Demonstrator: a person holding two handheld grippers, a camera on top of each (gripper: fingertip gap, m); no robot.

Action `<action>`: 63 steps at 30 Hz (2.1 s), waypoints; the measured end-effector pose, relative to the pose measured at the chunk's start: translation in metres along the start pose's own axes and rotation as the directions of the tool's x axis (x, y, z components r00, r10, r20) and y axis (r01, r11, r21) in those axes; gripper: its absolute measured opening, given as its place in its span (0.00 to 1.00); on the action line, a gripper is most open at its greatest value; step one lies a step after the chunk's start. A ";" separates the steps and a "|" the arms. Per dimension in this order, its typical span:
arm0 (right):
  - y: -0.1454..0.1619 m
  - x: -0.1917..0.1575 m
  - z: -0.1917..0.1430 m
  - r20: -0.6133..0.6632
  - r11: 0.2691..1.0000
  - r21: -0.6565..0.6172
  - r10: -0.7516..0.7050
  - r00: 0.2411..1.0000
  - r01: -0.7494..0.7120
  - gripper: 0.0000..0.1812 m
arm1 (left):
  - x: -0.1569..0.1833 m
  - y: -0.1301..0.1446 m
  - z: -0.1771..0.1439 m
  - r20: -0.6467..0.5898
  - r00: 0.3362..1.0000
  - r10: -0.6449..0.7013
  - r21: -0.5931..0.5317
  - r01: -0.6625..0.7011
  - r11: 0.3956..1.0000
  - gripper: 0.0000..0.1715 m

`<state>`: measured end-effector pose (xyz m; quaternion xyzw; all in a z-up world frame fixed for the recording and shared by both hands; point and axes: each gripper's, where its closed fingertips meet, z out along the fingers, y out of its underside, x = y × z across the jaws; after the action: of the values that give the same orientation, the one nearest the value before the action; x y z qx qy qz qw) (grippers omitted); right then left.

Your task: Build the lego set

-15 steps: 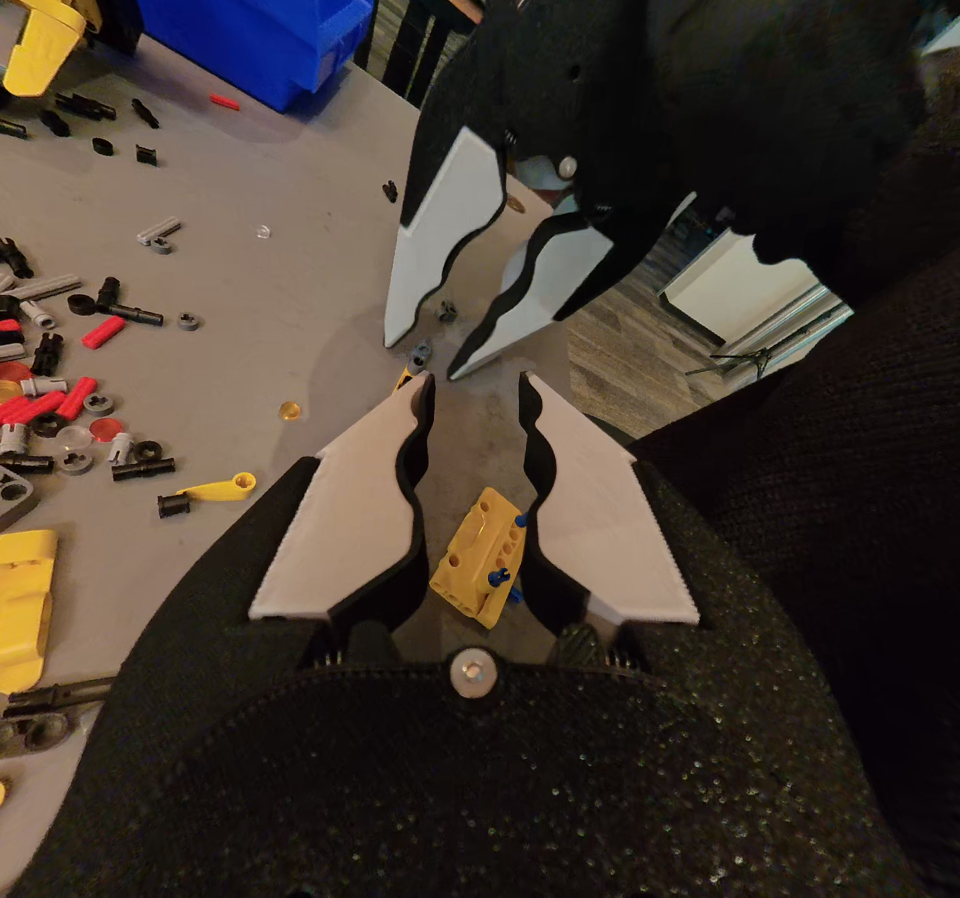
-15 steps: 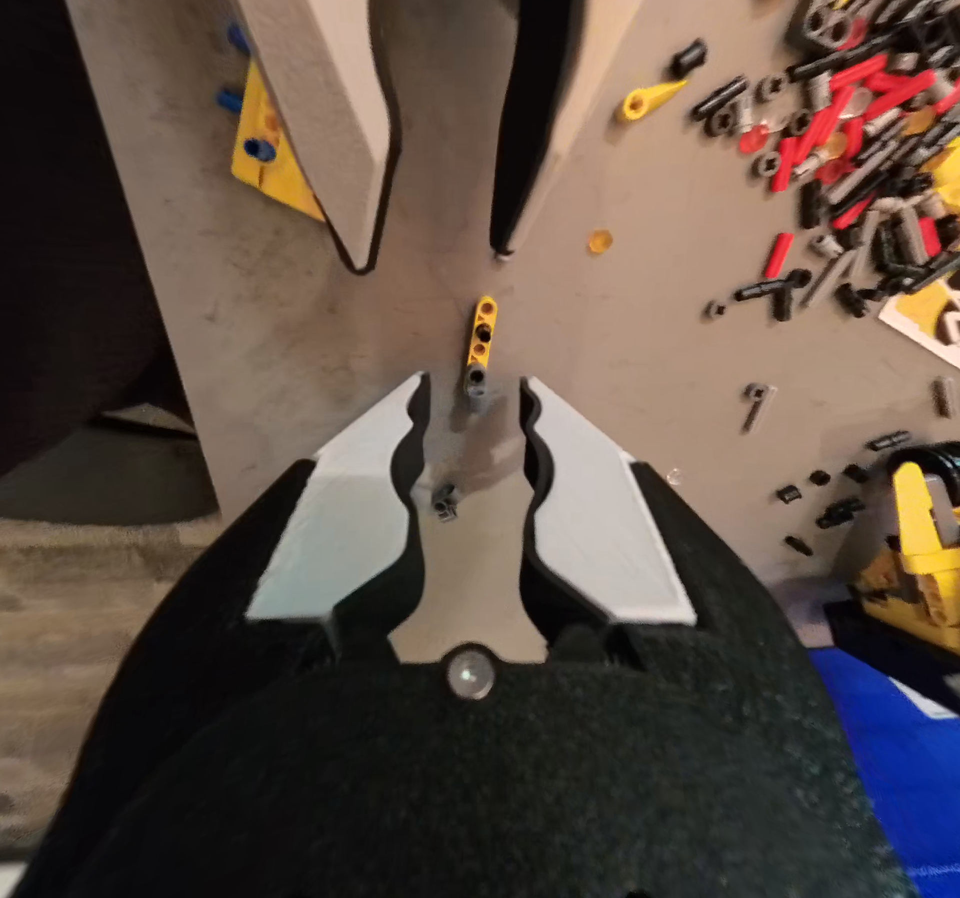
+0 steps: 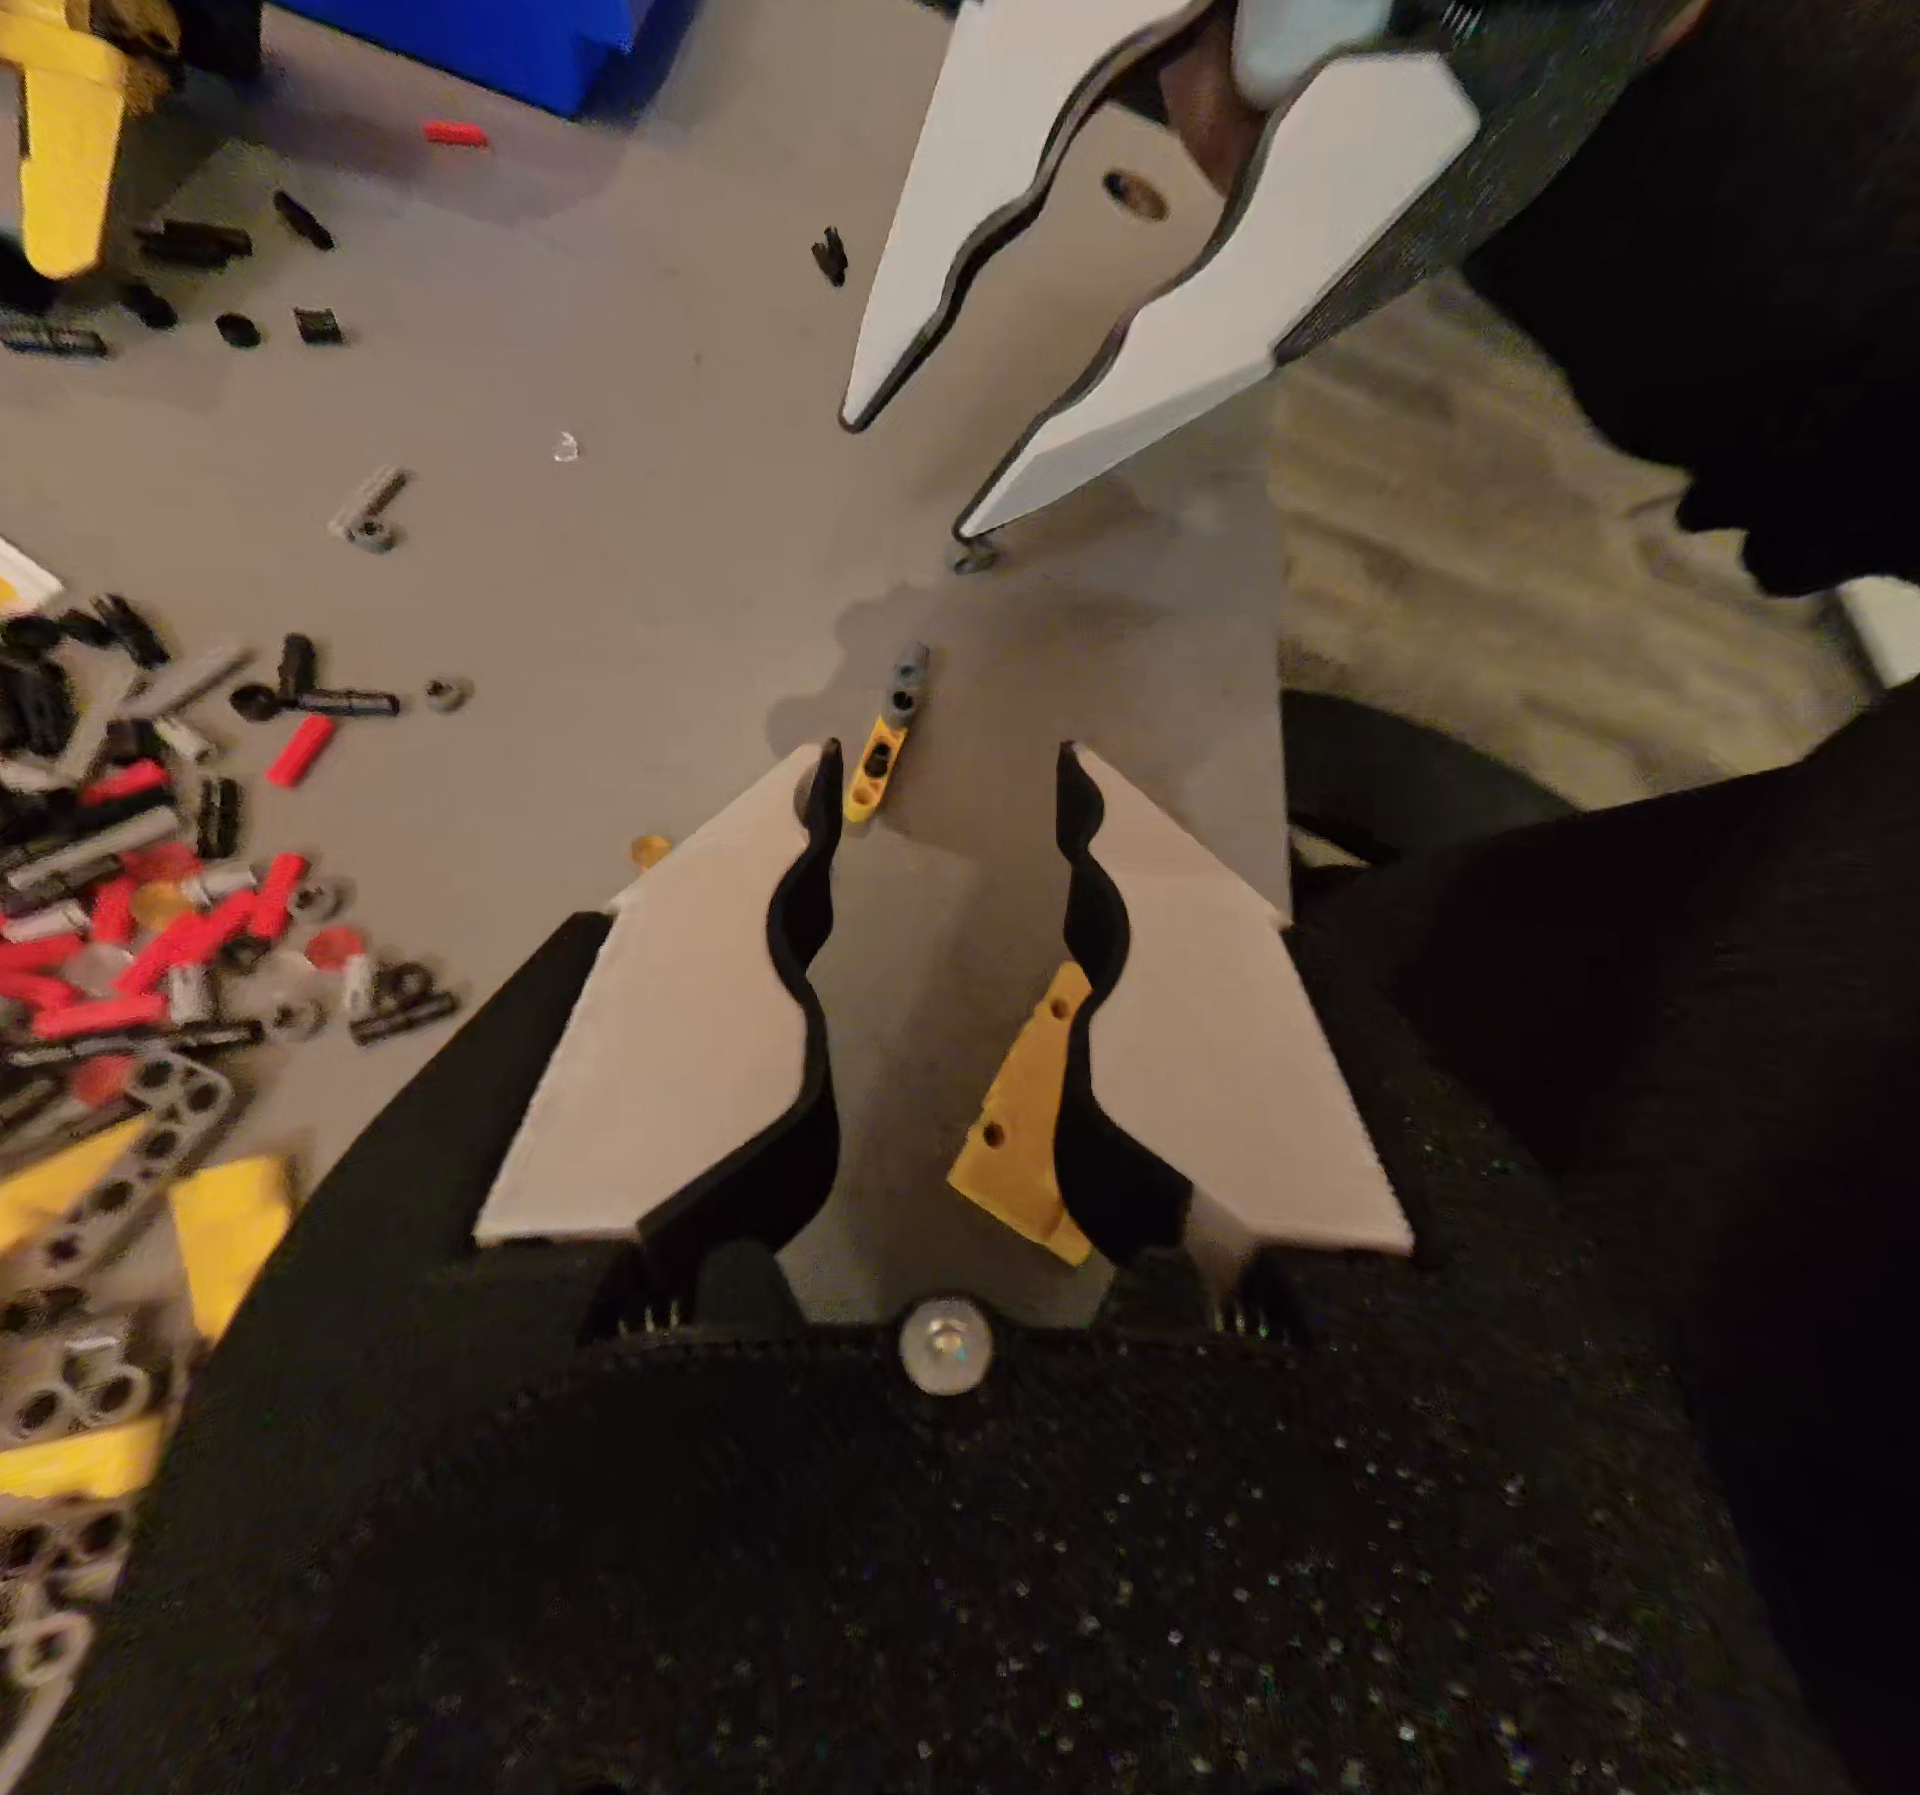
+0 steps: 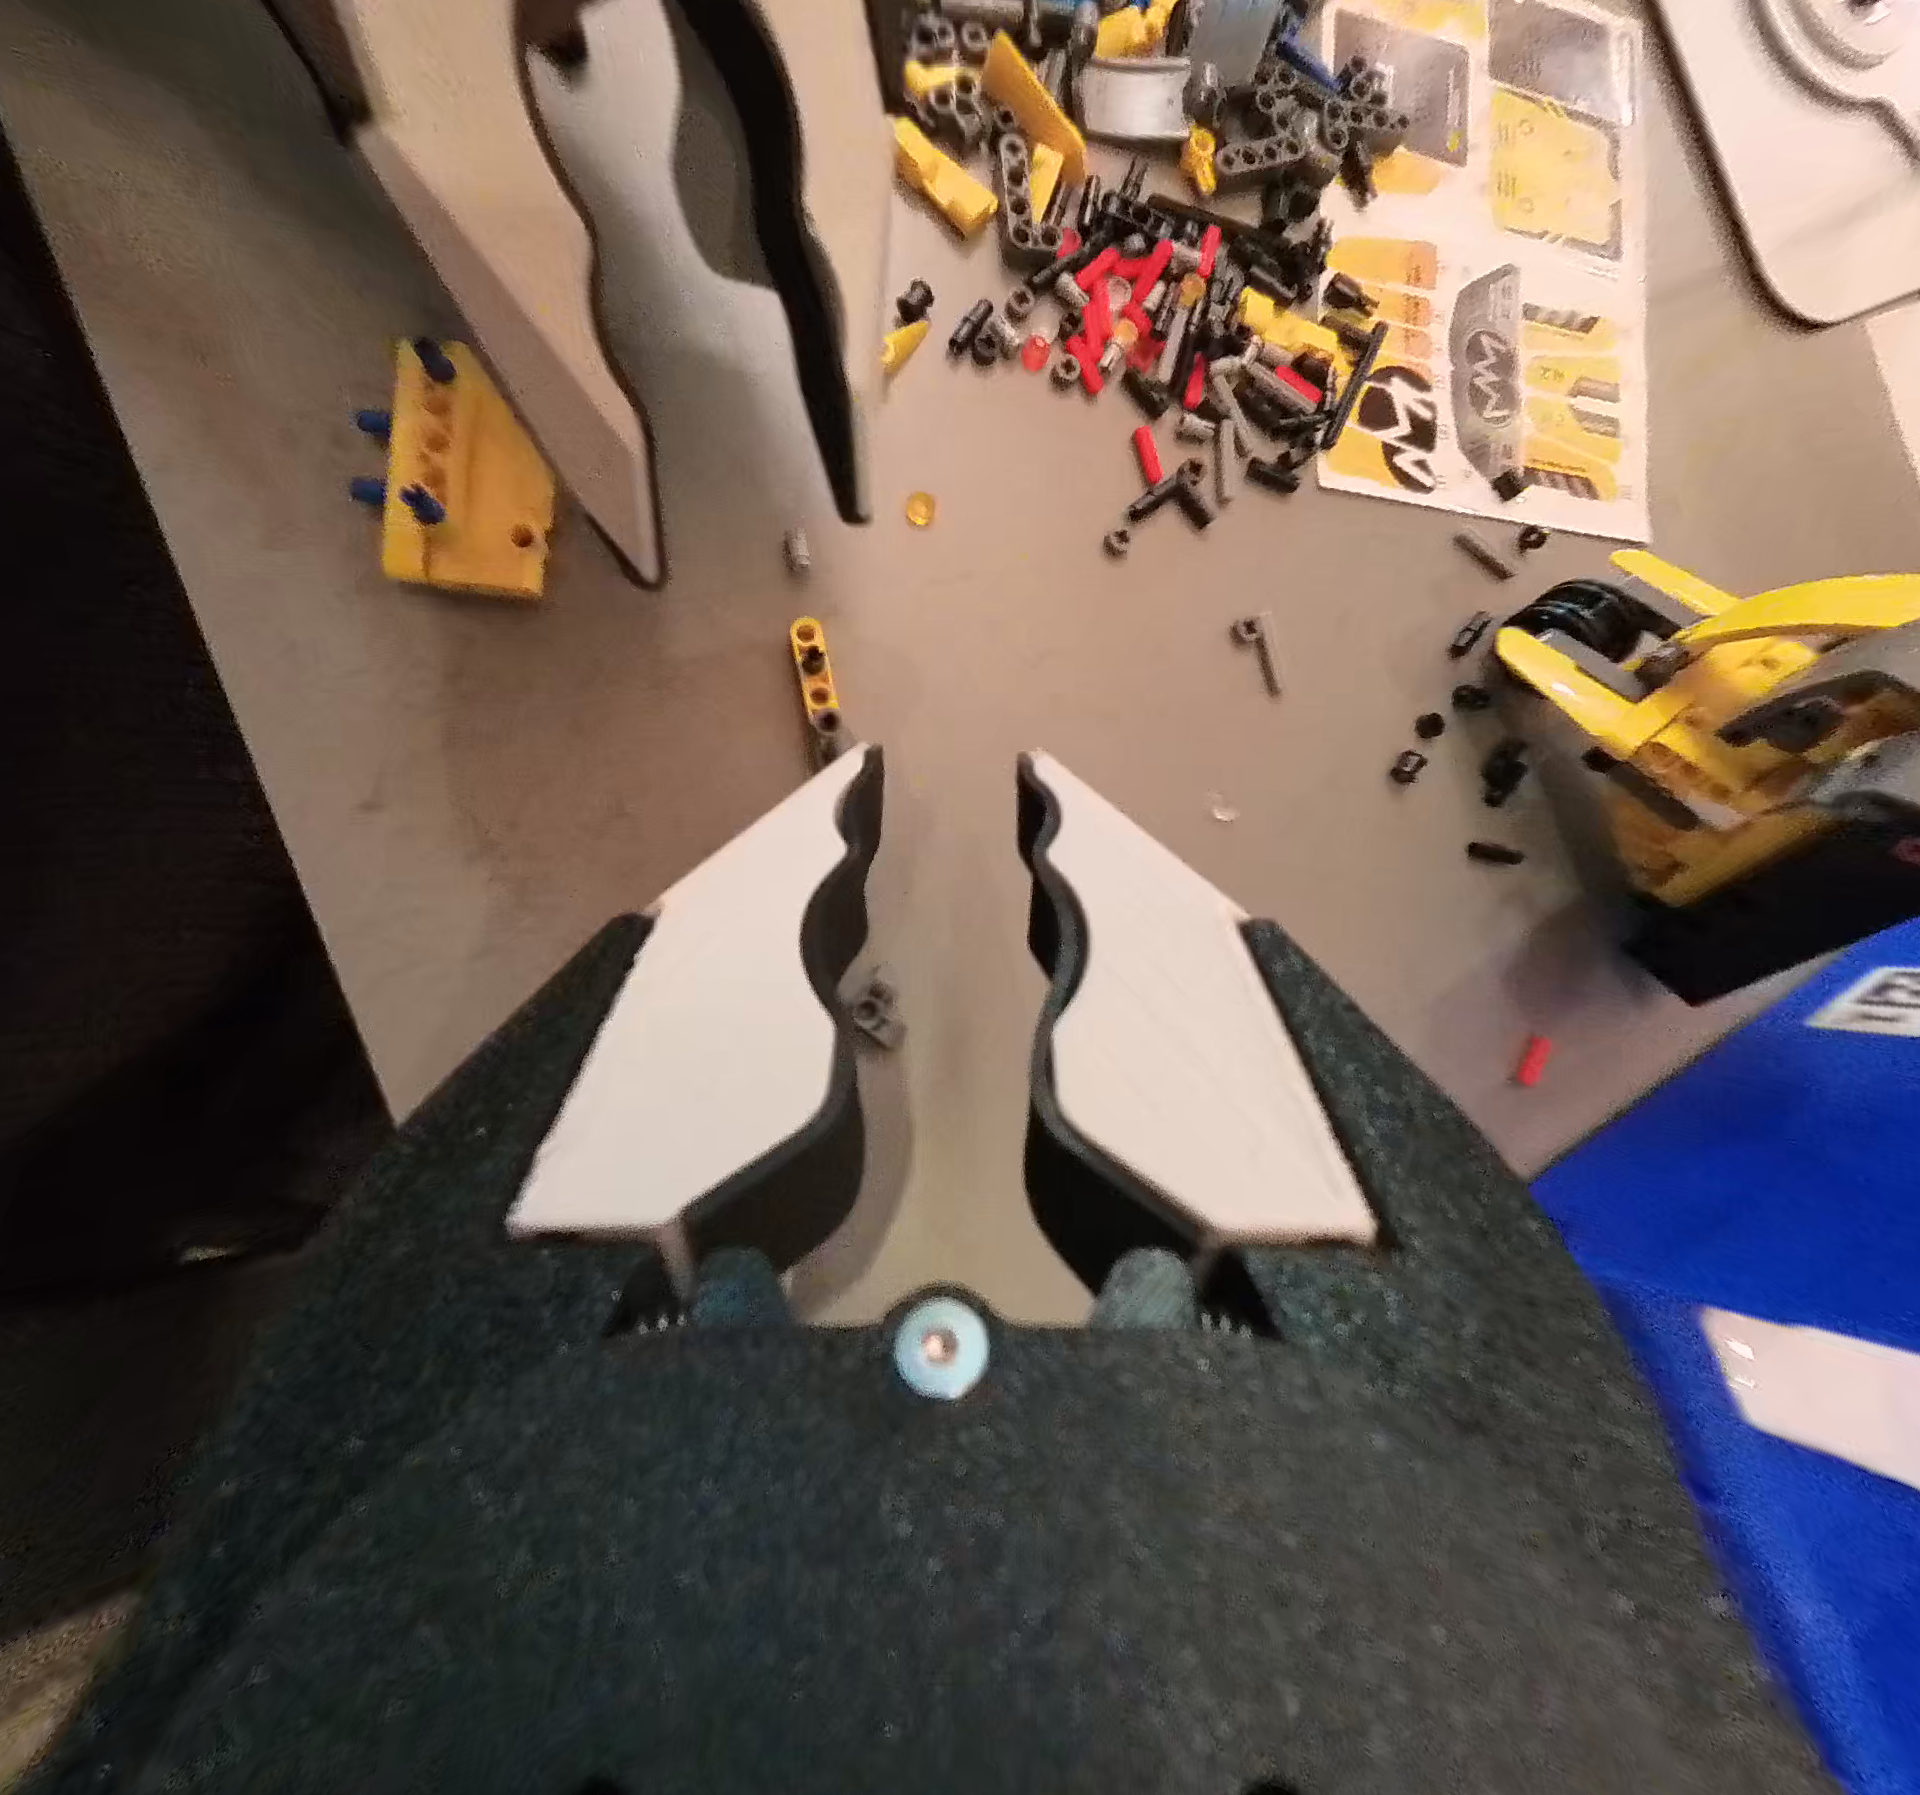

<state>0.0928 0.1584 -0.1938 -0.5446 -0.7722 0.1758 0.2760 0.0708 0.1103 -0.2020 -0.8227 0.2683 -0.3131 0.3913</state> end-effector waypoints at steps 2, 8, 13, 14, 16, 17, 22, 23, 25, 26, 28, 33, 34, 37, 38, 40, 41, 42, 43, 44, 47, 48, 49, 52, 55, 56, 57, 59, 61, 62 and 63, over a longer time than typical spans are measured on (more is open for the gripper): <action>0.003 -0.006 0.004 0.025 0.999 0.040 0.026 0.999 -0.027 0.14 | -0.005 -0.002 0.008 0.041 0.997 0.072 -0.048 -0.070 0.996 0.21; 0.013 -0.027 0.024 0.080 0.994 0.111 -0.018 0.997 0.009 0.12 | -0.016 0.016 0.033 0.074 0.979 0.189 -0.227 -0.168 0.959 0.18; 0.014 -0.027 0.033 0.096 0.989 0.145 -0.020 0.995 0.006 0.10 | -0.026 0.022 0.040 0.110 0.972 0.208 -0.257 -0.174 0.951 0.08; 0.015 -0.026 0.035 0.089 0.990 0.137 -0.029 0.996 0.016 0.10 | -0.026 0.023 0.041 0.108 0.972 0.207 -0.259 -0.174 0.950 0.07; 0.015 -0.026 0.038 0.080 0.990 0.137 -0.045 0.996 0.034 0.08 | -0.026 0.023 0.042 0.108 0.971 0.211 -0.251 -0.179 0.951 0.05; 0.015 -0.026 0.039 0.073 0.989 0.141 -0.049 0.996 0.038 0.06 | -0.026 0.023 0.041 0.105 0.972 0.212 -0.250 -0.181 0.951 0.05; 0.015 -0.025 0.039 0.083 0.990 0.143 -0.021 0.996 0.009 0.05 | -0.025 0.024 0.042 0.091 0.979 0.182 -0.234 -0.157 0.959 0.04; 0.015 -0.025 0.039 0.085 0.991 0.137 -0.011 0.996 -0.001 0.04 | -0.025 0.024 0.042 0.090 0.980 0.177 -0.230 -0.152 0.961 0.05; 0.016 -0.026 0.039 0.084 0.993 0.121 0.004 0.996 -0.015 0.04 | -0.024 0.024 0.042 0.091 0.981 0.171 -0.222 -0.147 0.964 0.05; 0.016 -0.026 0.038 0.080 0.994 0.111 0.008 0.997 -0.017 0.04 | -0.024 0.024 0.042 0.093 0.981 0.171 -0.220 -0.147 0.964 0.05; 0.016 -0.026 0.038 0.066 0.995 0.096 -0.001 0.998 -0.006 0.04 | -0.024 0.024 0.042 0.096 0.979 0.182 -0.222 -0.157 0.962 0.05; 0.017 -0.026 0.038 0.075 0.994 0.085 0.055 0.996 -0.061 0.04 | -0.023 0.024 0.042 0.106 0.979 0.175 -0.220 -0.148 0.964 0.05; 0.017 -0.026 0.038 0.075 0.994 0.085 0.061 0.995 -0.068 0.04 | -0.023 0.024 0.042 0.108 0.979 0.174 -0.220 -0.147 0.964 0.05; 0.017 -0.026 0.038 0.064 0.994 0.078 0.068 0.996 -0.073 0.04 | -0.023 0.024 0.042 0.110 0.980 0.169 -0.218 -0.142 0.966 0.05; 0.017 -0.026 0.038 0.062 0.994 0.076 0.075 0.995 -0.080 0.04 | -0.023 0.024 0.042 0.110 0.980 0.166 -0.218 -0.139 0.966 0.05; 0.017 -0.027 0.038 0.059 0.992 0.076 0.092 0.994 -0.096 0.04 | -0.023 0.024 0.042 0.110 0.980 0.164 -0.217 -0.137 0.966 0.05; 0.017 -0.027 0.038 0.059 0.991 0.076 0.105 0.993 -0.110 0.04 | -0.023 0.024 0.042 0.112 0.980 0.163 -0.217 -0.136 0.967 0.05; 0.017 -0.026 0.038 0.060 0.989 0.077 0.120 0.991 -0.125 0.04 | -0.023 0.024 0.042 0.112 0.981 0.161 -0.217 -0.134 0.967 0.05; 0.017 -0.027 0.038 0.062 0.988 0.078 0.132 0.989 -0.137 0.04 | -0.023 0.024 0.042 0.113 0.981 0.159 -0.216 -0.132 0.967 0.05; 0.017 -0.027 0.038 0.061 0.987 0.081 0.136 0.989 -0.141 0.04 | -0.023 0.024 0.042 0.113 0.981 0.159 -0.216 -0.132 0.967 0.05; 0.017 -0.027 0.038 0.051 0.987 0.089 0.126 0.991 -0.130 0.04 | -0.023 0.024 0.042 0.116 0.981 0.158 -0.216 -0.130 0.968 0.05; 0.017 -0.027 0.038 0.038 0.989 0.090 0.114 0.993 -0.117 0.05 | -0.023 0.024 0.042 0.116 0.981 0.158 -0.216 -0.131 0.968 0.05; 0.018 -0.025 0.037 0.012 0.991 0.091 0.098 0.995 -0.098 0.08 | -0.023 0.024 0.042 0.117 0.981 0.158 -0.216 -0.130 0.968 0.05; 0.023 -0.017 0.024 -0.059 0.994 0.081 0.084 0.995 -0.079 0.18 | -0.018 0.024 0.043 0.086 0.988 0.131 -0.206 -0.111 0.972 0.11; 0.036 -0.013 0.008 -0.081 0.985 0.065 0.164 0.983 -0.159 0.19 | -0.016 0.023 0.042 0.064 0.993 0.095 -0.196 -0.081 0.977 0.14; 0.043 -0.012 0.004 -0.089 0.980 0.054 0.198 0.976 -0.193 0.19 | -0.016 0.023 0.042 0.062 0.994 0.094 -0.194 -0.080 0.978 0.14; 0.051 -0.011 0.001 -0.100 0.973 0.042 0.230 0.968 -0.227 0.19 | -0.016 0.023 0.042 0.061 0.994 0.094 -0.194 -0.081 0.978 0.15; 0.064 -0.011 -0.001 -0.113 0.958 0.027 0.288 0.951 -0.287 0.19 | -0.014 0.023 0.041 0.053 0.994 0.094 -0.193 -0.082 0.978 0.18; 0.072 -0.014 0.000 -0.108 0.943 0.019 0.333 0.937 -0.333 0.19 | -0.013 0.022 0.041 0.047 0.995 0.091 -0.187 -0.081 0.979 0.20; 0.075 -0.016 0.001 -0.103 0.937 0.016 0.348 0.932 -0.349 0.18 | -0.012 0.020 0.040 0.045 0.995 0.089 -0.180 -0.079 0.981 0.21; 0.077 -0.017 0.002 -0.100 0.934 0.014 0.358 0.928 -0.358 0.18 | -0.011 0.019 0.039 0.043 0.995 0.085 -0.171 -0.077 0.982 0.22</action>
<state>0.1527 0.1688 -0.2436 -0.6850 -0.6455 0.1938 0.2766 0.0878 0.1264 -0.2400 -0.8490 0.3172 -0.2523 0.3391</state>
